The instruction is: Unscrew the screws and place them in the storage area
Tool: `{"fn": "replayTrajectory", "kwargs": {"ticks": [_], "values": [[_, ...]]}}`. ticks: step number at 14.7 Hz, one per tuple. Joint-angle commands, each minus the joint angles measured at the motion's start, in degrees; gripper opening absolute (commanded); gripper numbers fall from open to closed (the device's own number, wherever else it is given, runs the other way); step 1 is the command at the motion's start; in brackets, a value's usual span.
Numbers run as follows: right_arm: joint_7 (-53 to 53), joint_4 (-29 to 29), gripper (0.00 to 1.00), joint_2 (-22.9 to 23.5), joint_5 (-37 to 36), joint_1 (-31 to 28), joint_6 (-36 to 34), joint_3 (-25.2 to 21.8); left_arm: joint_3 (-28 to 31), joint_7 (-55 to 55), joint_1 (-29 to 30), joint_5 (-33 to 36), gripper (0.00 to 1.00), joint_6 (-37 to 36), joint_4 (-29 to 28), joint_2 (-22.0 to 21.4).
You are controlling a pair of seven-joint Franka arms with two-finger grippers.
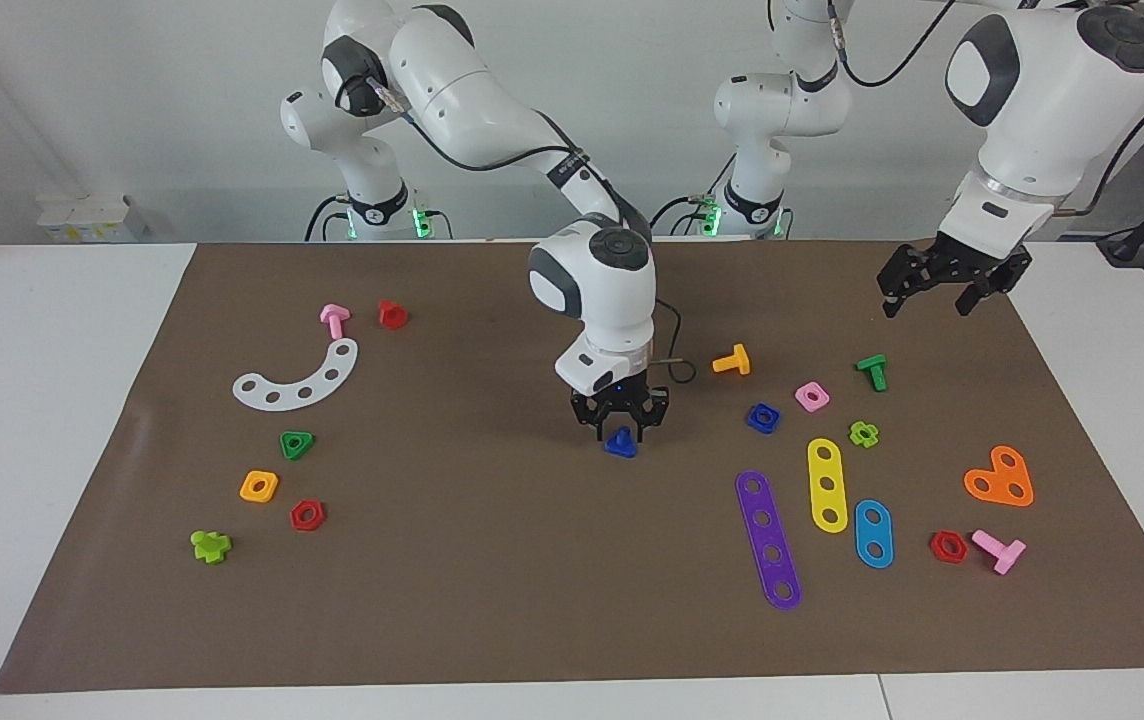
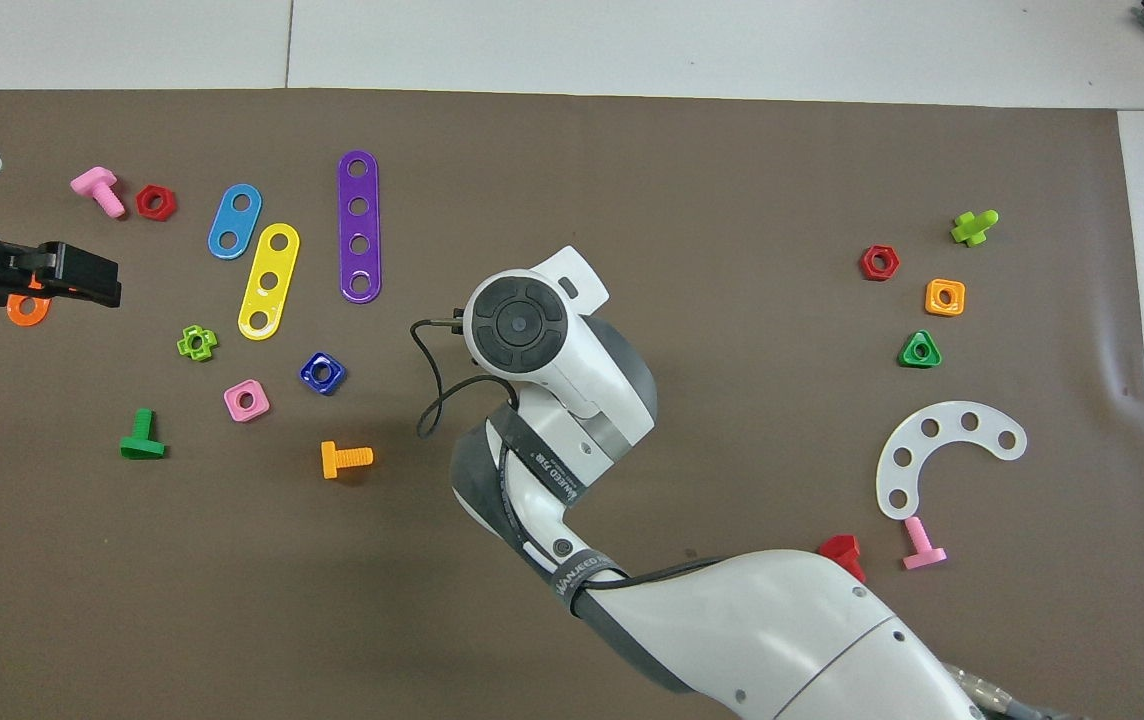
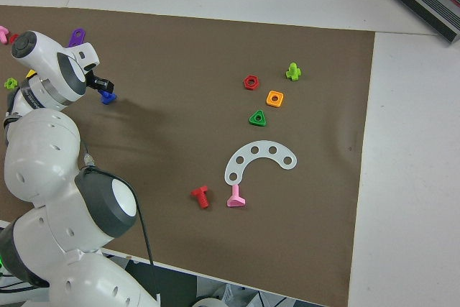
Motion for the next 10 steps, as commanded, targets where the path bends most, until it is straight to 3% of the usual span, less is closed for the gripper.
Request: {"fn": "replayTrajectory", "kwargs": {"ticks": [1,4,5,6,7,8,10], "values": [[-1.8,-2.3,0.62,-0.3,-0.8,-0.1,2.5,0.3,-0.3,0.0,0.0,0.9,1.0,-0.4,-1.8,-1.9],[-2.0,-2.8,0.62,-0.3,-0.8,0.4,2.8,0.3,-0.3,0.1,0.5,0.9,1.0,-0.2,-1.8,-1.9],[-2.7,-2.8,0.58,-0.3,-0.8,0.4,2.8,0.3,-0.3,-0.1,0.5,0.9,1.0,-0.2,-1.8,-1.9],[-3.3,-2.8,0.44,-0.3,-0.8,0.4,2.9,0.3,-0.2,-0.4,0.5,0.9,1.0,-0.3,-2.2,-1.9],[-3.8,-2.8,0.15,-0.3,-0.9,0.3,3.4,0.3,-0.2,-0.5,0.5,0.9,1.0,0.1,-2.3,-1.9],[-4.3,-2.8,0.0,-0.3,-1.1,0.4,3.5,0.3,-0.2,-0.1,0.5,0.9,1.0,0.1,-2.4,-1.9],[-4.2,-2.3,0.0,-0.6,-1.2,0.3,3.4,0.2,-0.2,-0.5,0.4,0.9,1.0,-0.7,-2.5,-2.2]]}}
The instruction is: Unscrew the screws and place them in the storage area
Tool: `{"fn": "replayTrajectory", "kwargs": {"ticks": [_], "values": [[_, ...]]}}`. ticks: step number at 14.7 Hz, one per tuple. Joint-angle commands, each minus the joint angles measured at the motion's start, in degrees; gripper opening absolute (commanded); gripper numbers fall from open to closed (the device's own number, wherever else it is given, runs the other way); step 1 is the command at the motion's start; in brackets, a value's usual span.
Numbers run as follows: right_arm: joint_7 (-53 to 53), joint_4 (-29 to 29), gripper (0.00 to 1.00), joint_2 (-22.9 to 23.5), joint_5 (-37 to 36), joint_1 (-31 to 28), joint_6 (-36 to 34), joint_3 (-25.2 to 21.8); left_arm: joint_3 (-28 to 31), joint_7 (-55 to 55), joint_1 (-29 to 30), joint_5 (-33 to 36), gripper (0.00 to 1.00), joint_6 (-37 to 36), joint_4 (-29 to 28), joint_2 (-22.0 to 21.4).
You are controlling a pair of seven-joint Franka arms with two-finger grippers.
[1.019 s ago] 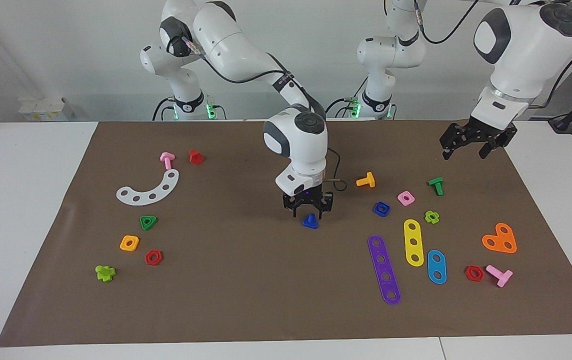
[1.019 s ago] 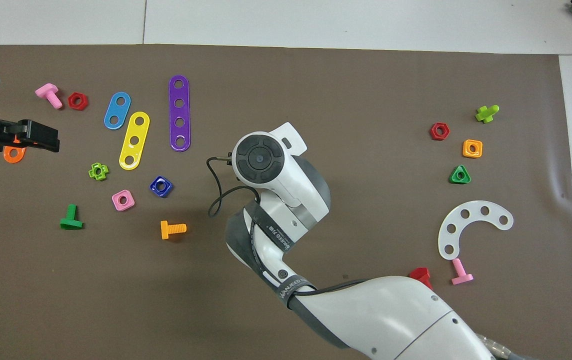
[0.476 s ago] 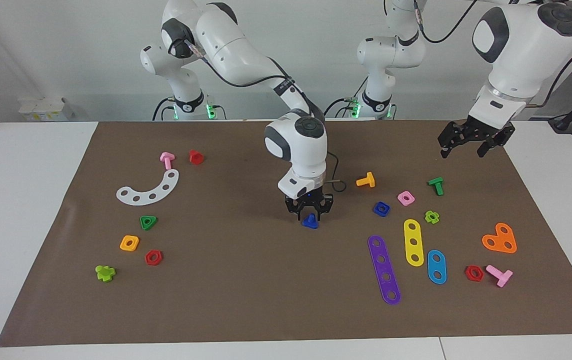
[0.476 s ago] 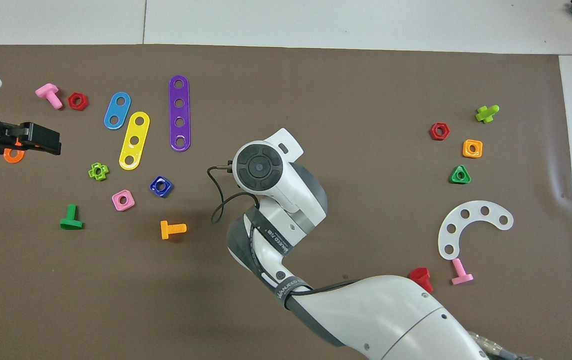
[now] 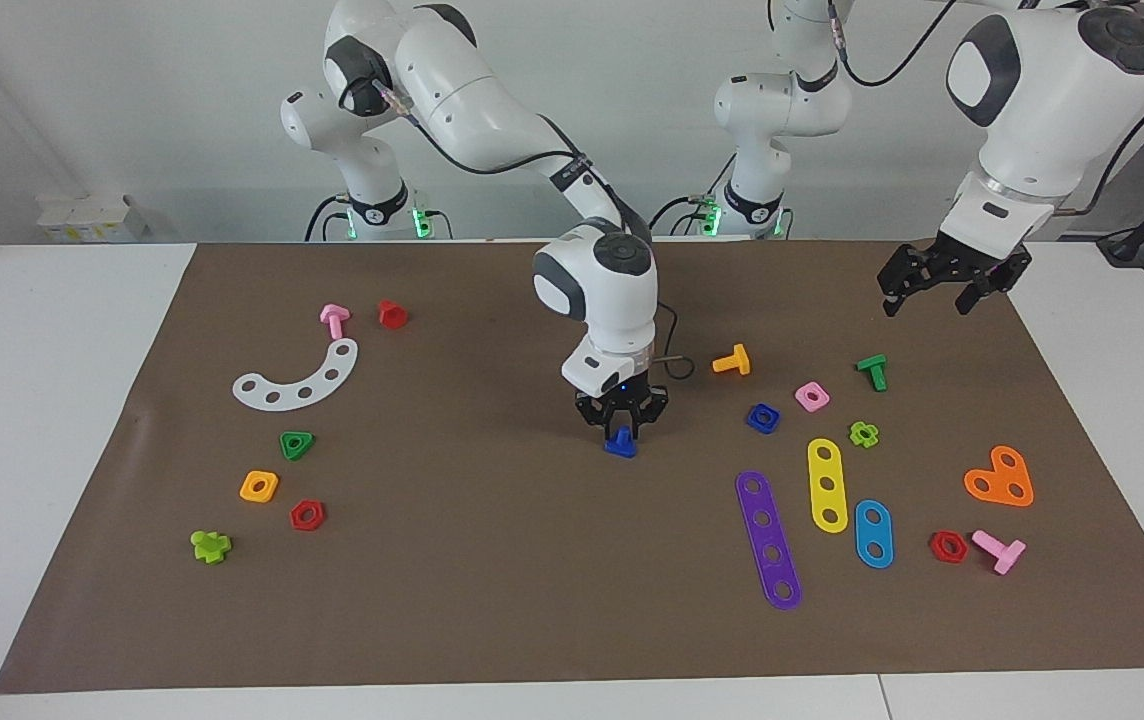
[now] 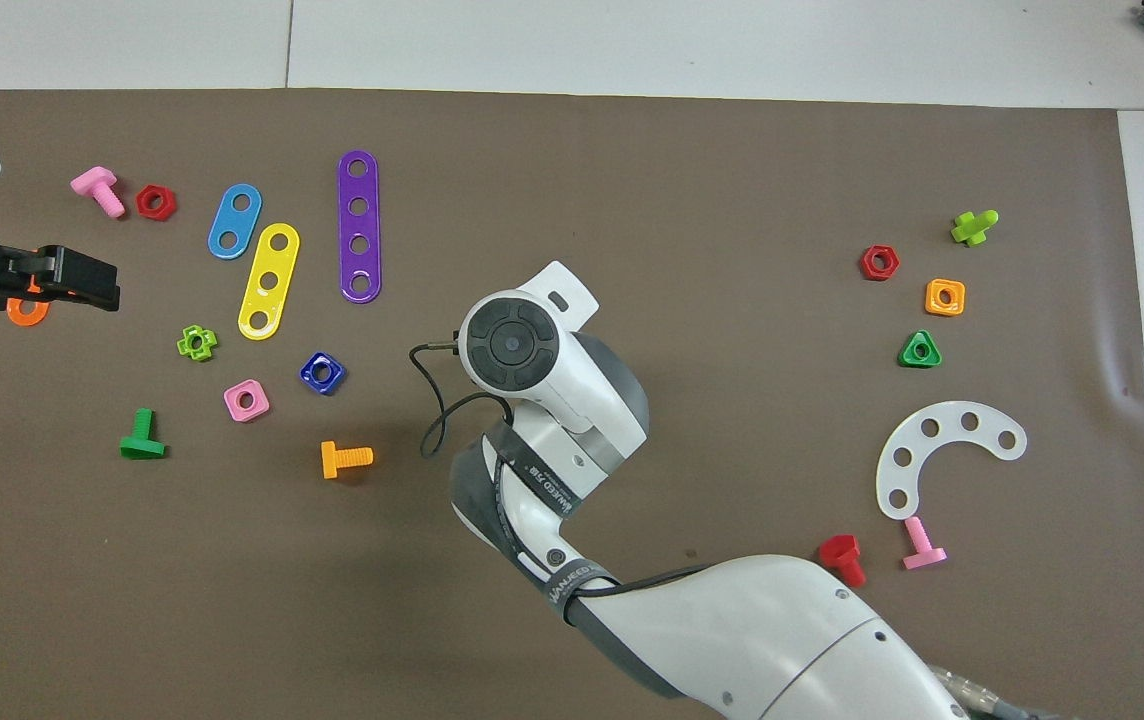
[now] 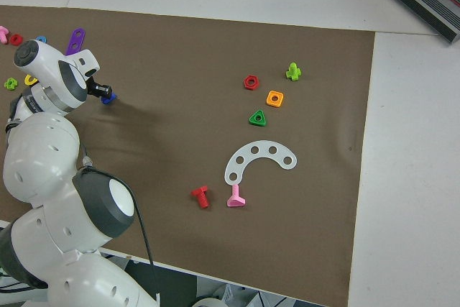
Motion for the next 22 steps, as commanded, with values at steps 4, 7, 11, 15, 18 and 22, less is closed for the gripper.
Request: {"fn": "replayTrajectory", "kwargs": {"ticks": [4,7,11,15,18,22], "values": [[-0.1,0.6,0.0,-0.5,-1.1,0.0,0.4,0.2,-0.3,-0.4,0.6,0.9,1.0,0.0,-2.3,-2.2],[0.5,-0.2,0.0,-4.3,-1.2,-1.8,-2.1,-0.7,-0.3,-0.4,1.0,0.9,1.0,0.0,-2.3,-2.2],[-8.2,-9.2,0.0,-17.3,-0.5,-12.8,-6.8,-0.7,-0.3,-0.5,1.0,0.9,1.0,0.0,-2.3,-2.2],[-23.8,-20.8,0.0,-24.5,3.4,-24.3,-6.2,-0.6,-0.3,-0.5,1.0,0.9,1.0,0.0,-2.3,-2.2],[-35.0,-28.6,0.0,-27.2,6.8,-31.8,-2.4,-0.6,-0.3,-0.5,1.0,0.9,1.0,0.0,-2.3,-2.2],[-41.0,-39.5,0.0,-29.5,9.1,-35.4,7.0,-0.6,-0.3,-0.5,1.0,0.9,1.0,0.0,-2.3,-2.2]]}}
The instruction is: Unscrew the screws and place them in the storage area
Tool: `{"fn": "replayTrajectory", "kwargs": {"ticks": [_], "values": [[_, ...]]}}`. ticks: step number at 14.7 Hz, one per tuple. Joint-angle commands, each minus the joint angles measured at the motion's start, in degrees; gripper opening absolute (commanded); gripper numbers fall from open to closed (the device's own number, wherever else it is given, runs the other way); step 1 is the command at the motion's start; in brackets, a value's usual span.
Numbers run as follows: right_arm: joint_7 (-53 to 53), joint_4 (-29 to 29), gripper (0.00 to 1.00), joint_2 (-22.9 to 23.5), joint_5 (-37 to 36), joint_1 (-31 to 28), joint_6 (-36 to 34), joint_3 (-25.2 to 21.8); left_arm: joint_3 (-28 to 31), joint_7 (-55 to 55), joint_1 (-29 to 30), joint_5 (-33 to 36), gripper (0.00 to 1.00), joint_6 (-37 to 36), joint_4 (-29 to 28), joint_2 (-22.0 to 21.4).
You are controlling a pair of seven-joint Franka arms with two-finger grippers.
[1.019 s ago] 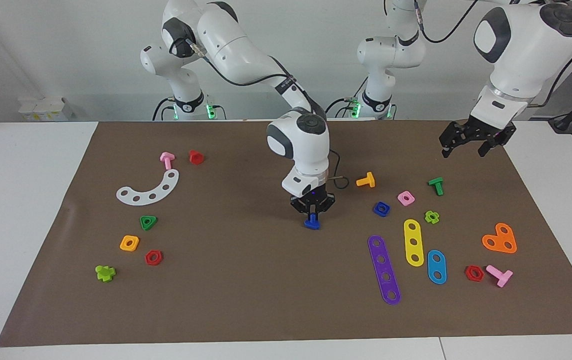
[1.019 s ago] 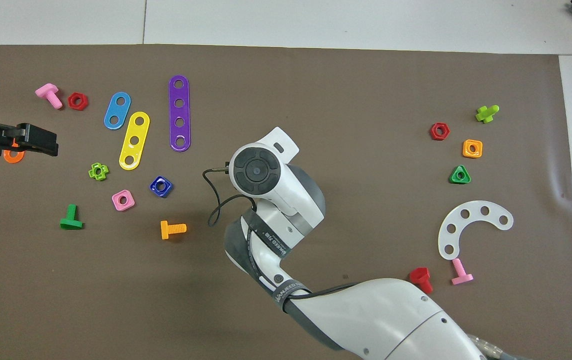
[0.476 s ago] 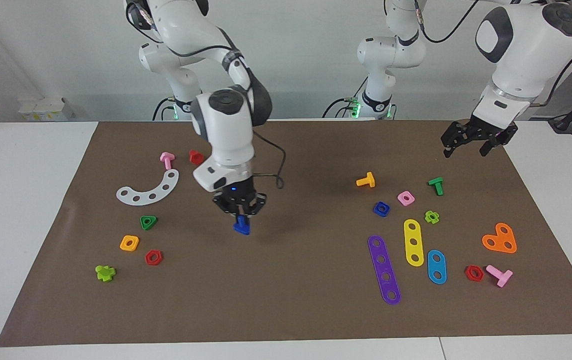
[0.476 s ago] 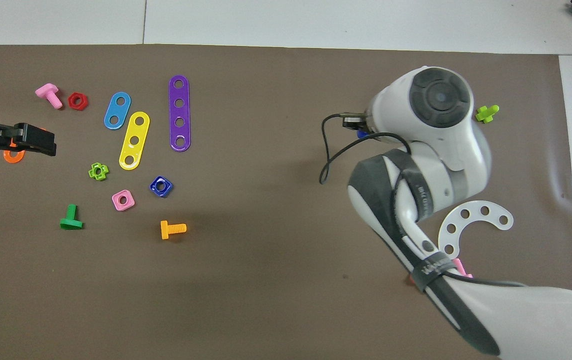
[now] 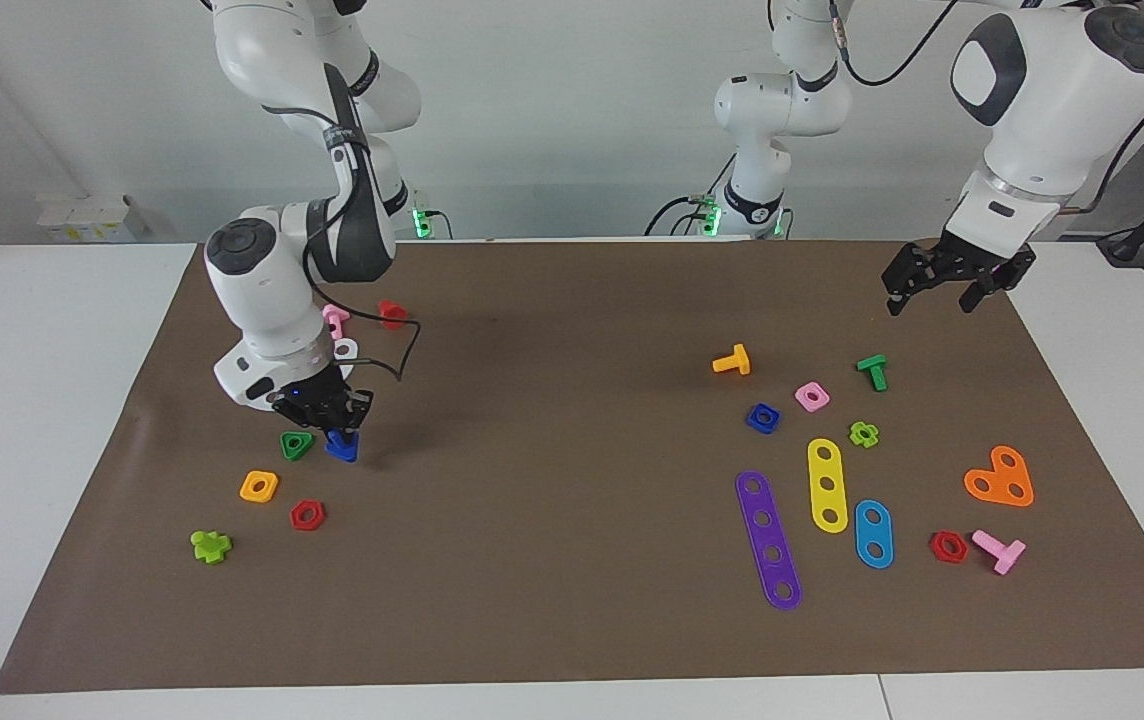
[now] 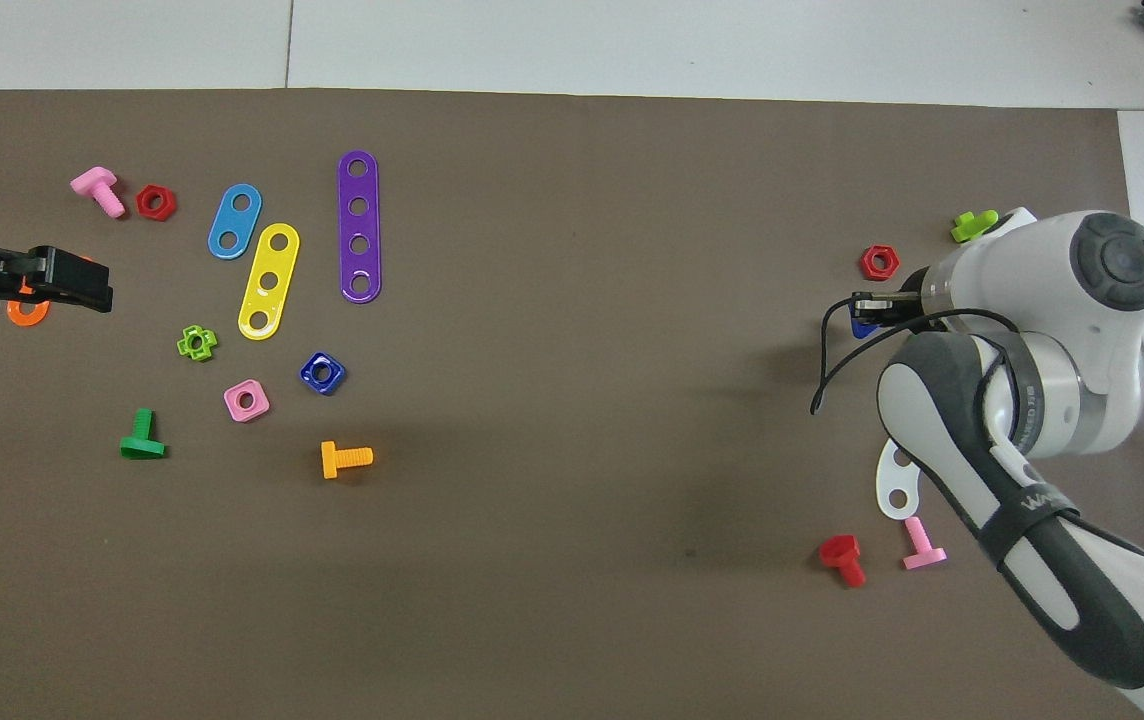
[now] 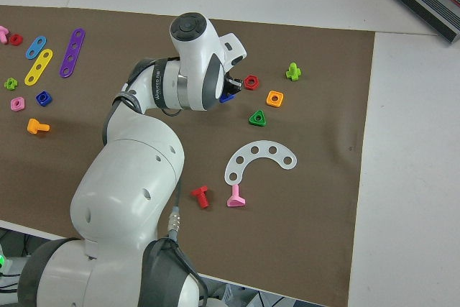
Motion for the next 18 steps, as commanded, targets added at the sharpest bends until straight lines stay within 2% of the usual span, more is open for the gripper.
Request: {"fn": "replayTrajectory", "kwargs": {"ticks": [1,6,7,8,9,11,12,15,18], "values": [[-4.6,-7.4,0.0,-3.5,1.6,-2.5,4.8,1.1,-0.4,-0.4,0.5,0.9,1.0,0.1,-2.2,-2.0],[-6.9,-11.4,0.0,-3.5,2.2,-3.0,8.8,1.1,-0.4,-0.4,0.5,0.9,1.0,0.1,-2.2,-2.0],[-6.9,-11.3,0.3,-3.5,2.2,-3.1,8.8,1.2,-0.4,-0.4,0.5,0.9,1.0,0.1,-2.2,-2.0],[-6.8,-11.1,0.81,-3.5,2.2,-3.1,8.8,1.1,-0.4,-0.4,0.5,0.9,1.0,0.1,-2.2,-2.0],[-6.7,-10.7,1.0,-3.4,2.2,-3.1,8.6,1.1,-0.4,-0.4,0.5,0.9,1.0,0.1,-2.2,-2.0],[-6.1,-8.1,1.0,-3.7,2.2,-3.1,7.1,1.1,-0.4,-0.4,0.5,0.9,1.0,0.1,-2.2,-2.0],[-5.9,-5.7,1.0,-4.2,2.2,-3.2,4.1,1.0,-0.4,-0.4,0.5,0.9,1.0,0.1,-2.2,-2.0],[-5.1,3.2,1.0,-6.1,1.4,-4.6,-7.9,0.3,-0.4,-0.4,0.5,0.9,1.0,0.1,-2.2,-2.0],[-5.0,10.2,1.0,-10.9,0.2,-6.6,-22.4,-0.3,-0.4,-0.4,0.5,0.9,1.0,0.1,-2.2,-2.0]]}}
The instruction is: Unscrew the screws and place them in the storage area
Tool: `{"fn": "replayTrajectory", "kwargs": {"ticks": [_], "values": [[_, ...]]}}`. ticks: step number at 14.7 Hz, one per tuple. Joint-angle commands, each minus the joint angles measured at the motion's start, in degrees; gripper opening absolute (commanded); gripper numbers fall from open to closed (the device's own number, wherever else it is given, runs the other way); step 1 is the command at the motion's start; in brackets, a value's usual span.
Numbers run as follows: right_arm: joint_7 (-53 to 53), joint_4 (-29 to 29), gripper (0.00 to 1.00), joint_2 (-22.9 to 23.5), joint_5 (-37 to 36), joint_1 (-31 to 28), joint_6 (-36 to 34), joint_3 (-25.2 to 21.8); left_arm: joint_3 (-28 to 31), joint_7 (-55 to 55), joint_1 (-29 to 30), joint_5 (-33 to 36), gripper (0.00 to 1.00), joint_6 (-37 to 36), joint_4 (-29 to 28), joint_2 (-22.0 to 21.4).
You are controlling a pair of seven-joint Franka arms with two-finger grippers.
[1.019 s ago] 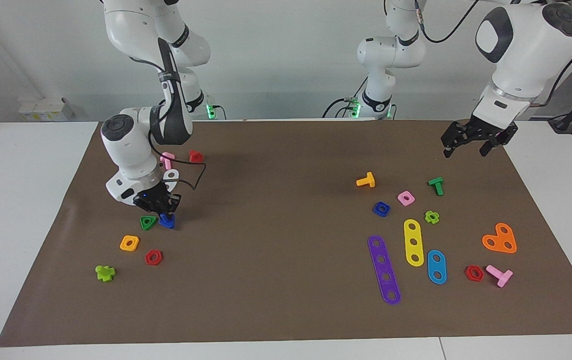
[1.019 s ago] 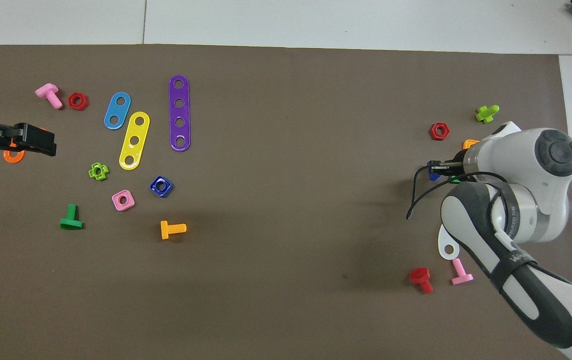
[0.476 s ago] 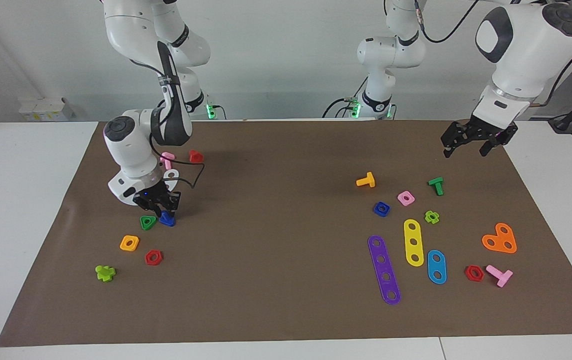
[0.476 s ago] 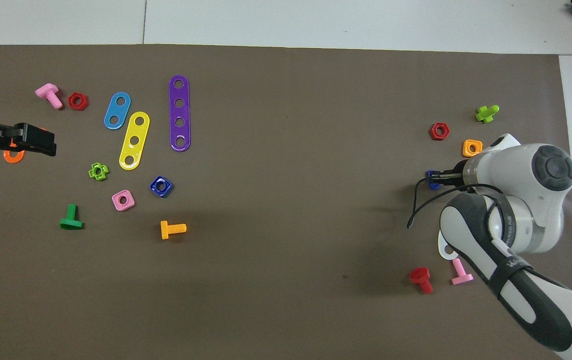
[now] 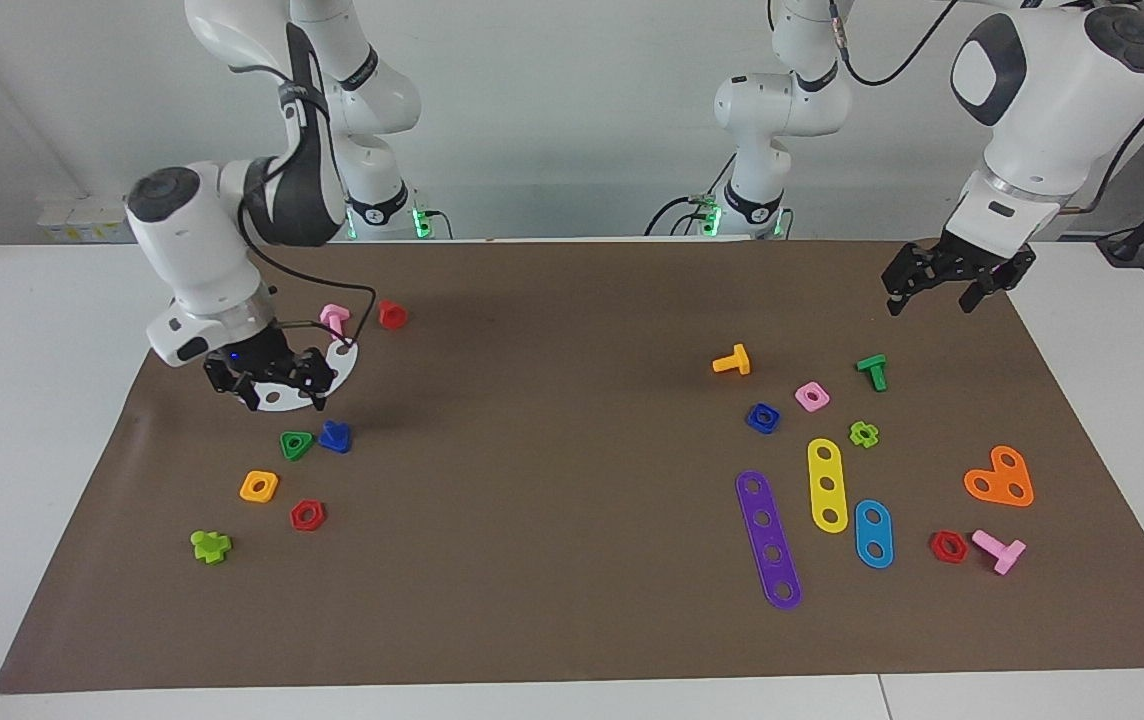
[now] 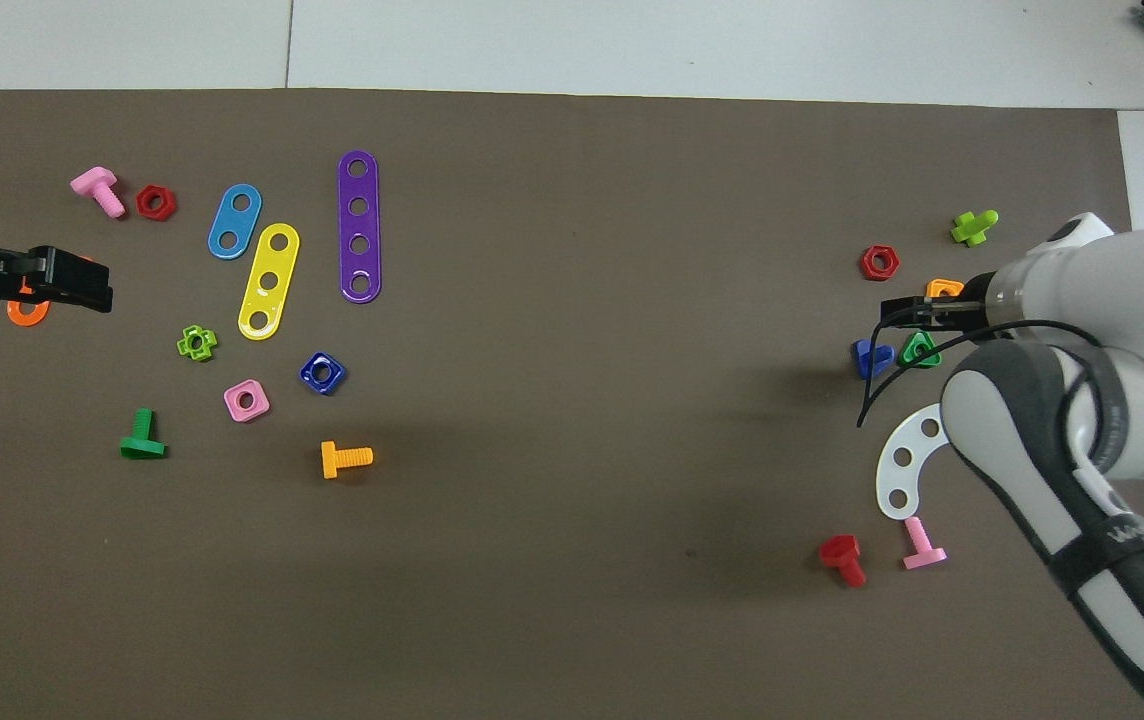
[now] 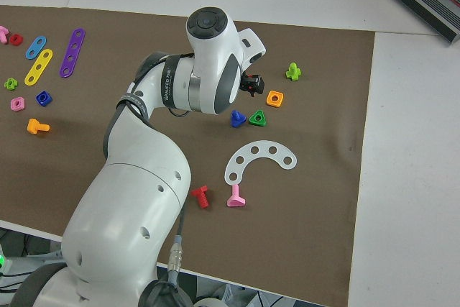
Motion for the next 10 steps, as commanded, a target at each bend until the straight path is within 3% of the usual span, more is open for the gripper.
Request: {"fn": "replayTrajectory", "kwargs": {"ticks": [1,4,7,10], "values": [[-0.3,6.0,1.0,-4.5,-1.8,-2.5,-13.2,0.0,-0.4,-0.4,0.5,0.9,1.0,0.1,-2.2,-2.0],[6.6,13.6,1.0,-6.8,-3.3,-2.6,-27.1,0.1,-0.4,-0.4,0.5,0.9,1.0,0.1,-2.2,-2.0],[6.3,21.2,1.0,-7.4,-3.4,-2.9,-34.6,0.0,-0.4,-0.4,0.5,0.9,1.0,0.1,-2.2,-2.0],[6.5,19.3,1.0,-8.4,-3.5,-2.6,-35.1,0.0,-0.4,-0.4,0.5,0.9,1.0,0.1,-2.2,-2.0]]}}
